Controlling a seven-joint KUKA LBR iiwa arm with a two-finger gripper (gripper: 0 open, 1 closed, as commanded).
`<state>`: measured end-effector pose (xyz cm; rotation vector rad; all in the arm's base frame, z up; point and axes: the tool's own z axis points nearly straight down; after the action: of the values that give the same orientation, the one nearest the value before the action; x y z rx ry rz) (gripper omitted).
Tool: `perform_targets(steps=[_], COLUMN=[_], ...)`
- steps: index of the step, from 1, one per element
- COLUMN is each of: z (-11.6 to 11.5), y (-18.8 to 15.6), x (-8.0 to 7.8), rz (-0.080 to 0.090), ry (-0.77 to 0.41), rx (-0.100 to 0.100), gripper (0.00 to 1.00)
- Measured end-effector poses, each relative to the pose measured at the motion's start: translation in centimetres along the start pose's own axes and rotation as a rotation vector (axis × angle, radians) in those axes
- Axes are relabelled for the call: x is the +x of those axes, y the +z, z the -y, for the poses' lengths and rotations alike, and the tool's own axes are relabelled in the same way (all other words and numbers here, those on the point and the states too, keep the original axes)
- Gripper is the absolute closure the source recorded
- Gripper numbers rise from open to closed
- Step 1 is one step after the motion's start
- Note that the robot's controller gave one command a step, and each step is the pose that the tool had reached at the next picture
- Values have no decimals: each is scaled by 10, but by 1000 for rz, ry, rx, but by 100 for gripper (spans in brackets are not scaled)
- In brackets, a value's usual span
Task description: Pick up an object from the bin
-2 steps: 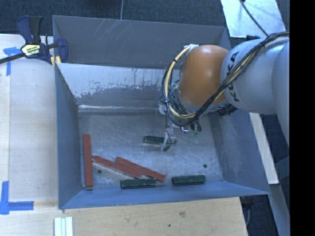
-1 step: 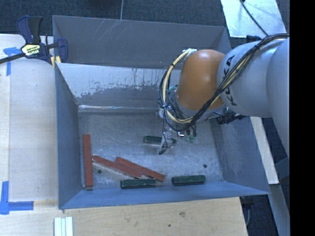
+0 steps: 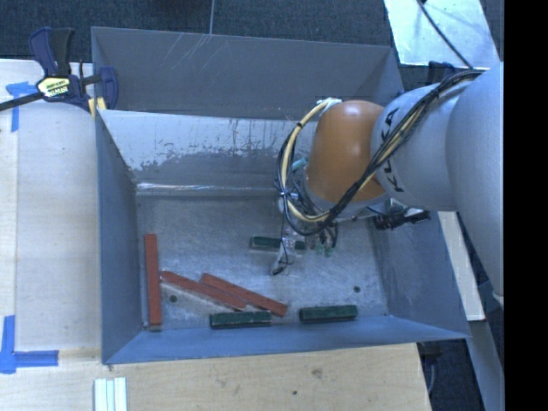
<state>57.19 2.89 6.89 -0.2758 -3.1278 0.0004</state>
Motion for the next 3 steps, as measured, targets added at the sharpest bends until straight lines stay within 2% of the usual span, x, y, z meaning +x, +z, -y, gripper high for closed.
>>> perform_targets(steps=[1, 2, 3], z=[0, 0, 0], y=[0, -2, -95], x=[-1, -2, -5], rz=[1, 5, 13], ry=[-1, 0, -1], rx=[0, -2, -3], gripper=[0, 100, 100])
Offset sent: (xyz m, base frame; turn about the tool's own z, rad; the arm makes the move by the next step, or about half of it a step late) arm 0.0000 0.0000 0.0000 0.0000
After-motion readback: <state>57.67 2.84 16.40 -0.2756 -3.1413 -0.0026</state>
